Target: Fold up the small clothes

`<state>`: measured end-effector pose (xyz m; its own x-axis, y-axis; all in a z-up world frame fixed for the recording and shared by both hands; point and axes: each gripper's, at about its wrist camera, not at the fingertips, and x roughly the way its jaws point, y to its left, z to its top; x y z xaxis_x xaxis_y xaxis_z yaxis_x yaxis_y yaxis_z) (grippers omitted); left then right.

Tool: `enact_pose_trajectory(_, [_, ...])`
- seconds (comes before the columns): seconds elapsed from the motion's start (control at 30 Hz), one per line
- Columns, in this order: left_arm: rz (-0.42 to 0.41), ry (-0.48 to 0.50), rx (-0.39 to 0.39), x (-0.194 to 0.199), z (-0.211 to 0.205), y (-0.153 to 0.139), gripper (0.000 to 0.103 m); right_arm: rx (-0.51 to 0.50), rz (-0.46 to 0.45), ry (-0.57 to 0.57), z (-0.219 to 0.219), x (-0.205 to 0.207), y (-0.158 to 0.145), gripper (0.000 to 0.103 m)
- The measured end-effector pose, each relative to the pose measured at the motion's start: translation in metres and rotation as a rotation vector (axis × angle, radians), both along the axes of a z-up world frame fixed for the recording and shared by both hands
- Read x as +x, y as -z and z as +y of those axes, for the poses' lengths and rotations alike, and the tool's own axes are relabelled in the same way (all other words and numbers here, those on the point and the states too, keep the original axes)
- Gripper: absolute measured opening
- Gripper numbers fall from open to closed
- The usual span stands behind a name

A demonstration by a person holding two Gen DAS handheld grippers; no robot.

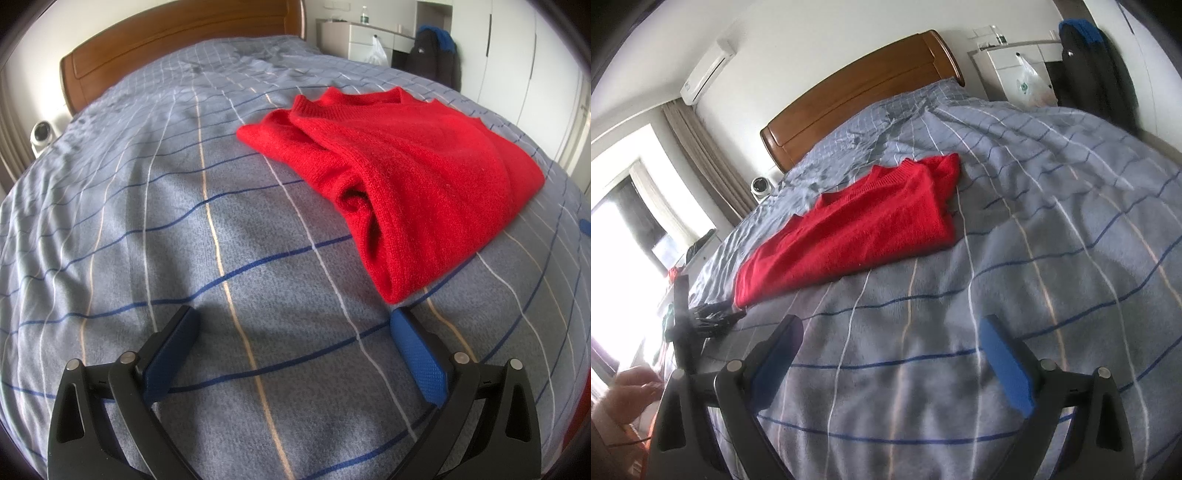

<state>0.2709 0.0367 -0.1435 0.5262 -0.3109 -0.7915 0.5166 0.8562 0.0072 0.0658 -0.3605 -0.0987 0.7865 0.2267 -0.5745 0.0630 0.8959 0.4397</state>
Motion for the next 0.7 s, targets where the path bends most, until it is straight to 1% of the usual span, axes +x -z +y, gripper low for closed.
enact_pose_trajectory(0.17, [-0.001, 0.0, 0.002, -0.001, -0.001, 0.003, 0.103, -0.021, 0.004, -0.015, 0.002, -0.004, 0.003, 0.095])
enact_pose_trajectory(0.33, [0.001, 0.0, 0.002, -0.001, -0.002, 0.002, 0.103, -0.004, 0.023, -0.031, 0.002, 0.0, 0.011, 0.095])
enact_pose_trajectory(0.43, [0.036, -0.02, -0.021, 0.0, 0.001, 0.002, 0.103, -0.003, 0.017, -0.041, 0.004, 0.002, 0.011, 0.095])
enact_pose_trajectory(0.5, [0.092, -0.077, -0.046, 0.001, 0.001, 0.001, 0.103, -0.009, 0.017, -0.046, 0.004, 0.002, 0.011, 0.095])
enact_pose_trajectory(0.6, [0.145, -0.232, -0.108, -0.009, 0.003, 0.002, 0.103, -0.006, 0.017, -0.048, 0.004, 0.002, 0.011, 0.095])
enact_pose_trajectory(0.63, [0.151, -0.291, -0.103, -0.016, 0.002, 0.003, 0.103, -0.003, 0.016, -0.045, 0.004, 0.002, 0.011, 0.095])
enact_pose_trajectory(0.7, [0.142, -0.331, -0.042, -0.024, -0.007, 0.004, 0.103, -0.001, 0.017, -0.041, 0.004, 0.004, 0.012, 0.095])
